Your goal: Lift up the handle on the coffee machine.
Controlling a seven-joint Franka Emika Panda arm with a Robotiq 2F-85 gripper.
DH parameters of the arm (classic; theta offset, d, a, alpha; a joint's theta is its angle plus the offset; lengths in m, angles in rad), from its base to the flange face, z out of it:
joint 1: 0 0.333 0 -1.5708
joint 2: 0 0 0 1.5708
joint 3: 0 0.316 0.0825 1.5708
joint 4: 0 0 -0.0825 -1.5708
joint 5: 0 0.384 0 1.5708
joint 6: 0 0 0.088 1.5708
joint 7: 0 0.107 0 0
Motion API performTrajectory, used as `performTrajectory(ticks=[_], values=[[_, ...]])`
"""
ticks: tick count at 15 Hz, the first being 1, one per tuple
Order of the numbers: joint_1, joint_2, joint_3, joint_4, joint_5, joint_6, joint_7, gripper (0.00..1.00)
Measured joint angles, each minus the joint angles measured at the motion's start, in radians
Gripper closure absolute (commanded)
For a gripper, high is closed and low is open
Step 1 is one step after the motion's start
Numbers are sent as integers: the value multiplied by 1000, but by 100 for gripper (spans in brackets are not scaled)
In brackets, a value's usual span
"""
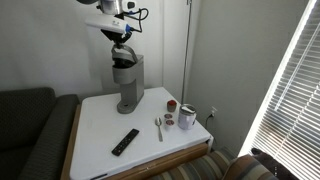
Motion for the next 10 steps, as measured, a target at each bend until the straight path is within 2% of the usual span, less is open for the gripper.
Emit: performTrajectory(ticks=[10], values=[[53,48,-40,131,-97,-94,55,100]])
